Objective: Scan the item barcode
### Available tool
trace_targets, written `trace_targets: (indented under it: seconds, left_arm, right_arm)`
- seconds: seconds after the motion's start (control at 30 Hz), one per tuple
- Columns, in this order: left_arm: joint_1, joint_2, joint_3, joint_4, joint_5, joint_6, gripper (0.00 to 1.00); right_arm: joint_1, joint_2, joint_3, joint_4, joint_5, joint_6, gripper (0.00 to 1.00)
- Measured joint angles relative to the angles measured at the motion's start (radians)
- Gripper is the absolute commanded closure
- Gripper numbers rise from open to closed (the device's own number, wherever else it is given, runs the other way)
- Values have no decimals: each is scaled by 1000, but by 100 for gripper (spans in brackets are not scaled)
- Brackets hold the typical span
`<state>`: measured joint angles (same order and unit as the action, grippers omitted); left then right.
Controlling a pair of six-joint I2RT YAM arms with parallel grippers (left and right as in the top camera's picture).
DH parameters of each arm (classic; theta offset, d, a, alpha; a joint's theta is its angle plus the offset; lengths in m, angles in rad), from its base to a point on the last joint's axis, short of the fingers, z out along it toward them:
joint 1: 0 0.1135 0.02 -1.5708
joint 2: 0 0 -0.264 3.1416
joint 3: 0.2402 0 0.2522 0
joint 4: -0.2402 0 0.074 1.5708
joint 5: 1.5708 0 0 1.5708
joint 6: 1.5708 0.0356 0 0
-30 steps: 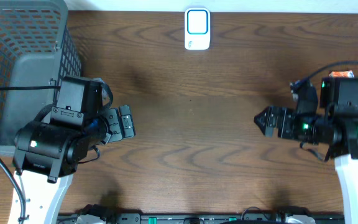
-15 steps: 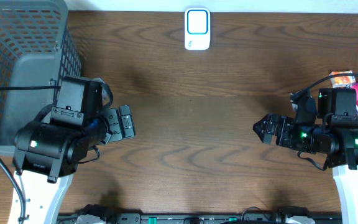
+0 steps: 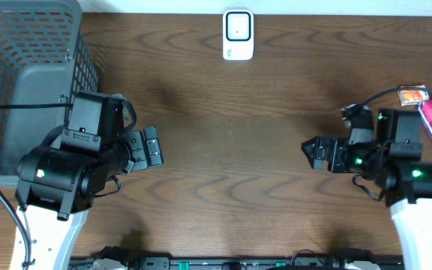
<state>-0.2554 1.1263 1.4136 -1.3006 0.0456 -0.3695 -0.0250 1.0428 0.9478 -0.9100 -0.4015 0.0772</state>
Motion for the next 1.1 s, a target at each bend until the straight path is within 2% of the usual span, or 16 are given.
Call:
trace_targets:
  seconds: [0.1, 0.27, 0.53, 0.73, 1.1]
  left_arm:
    - [0, 0, 0, 1, 0, 0, 2]
    - [0, 0, 0, 0, 0, 0, 2]
    - [0, 0, 0, 1, 0, 0, 2]
    - [0, 0, 0, 1, 0, 0, 2]
    - [0, 0, 0, 1, 0, 0, 2]
  right_arm:
    - [18, -76, -152, 228, -46, -75, 1]
    - [76, -328, -430, 583, -107, -138, 1]
    - [84, -703, -709, 975, -126, -166, 1]
    - [84, -833, -826, 1027, -41, -153, 1]
    - [84, -966, -888, 1032, 173, -109, 1]
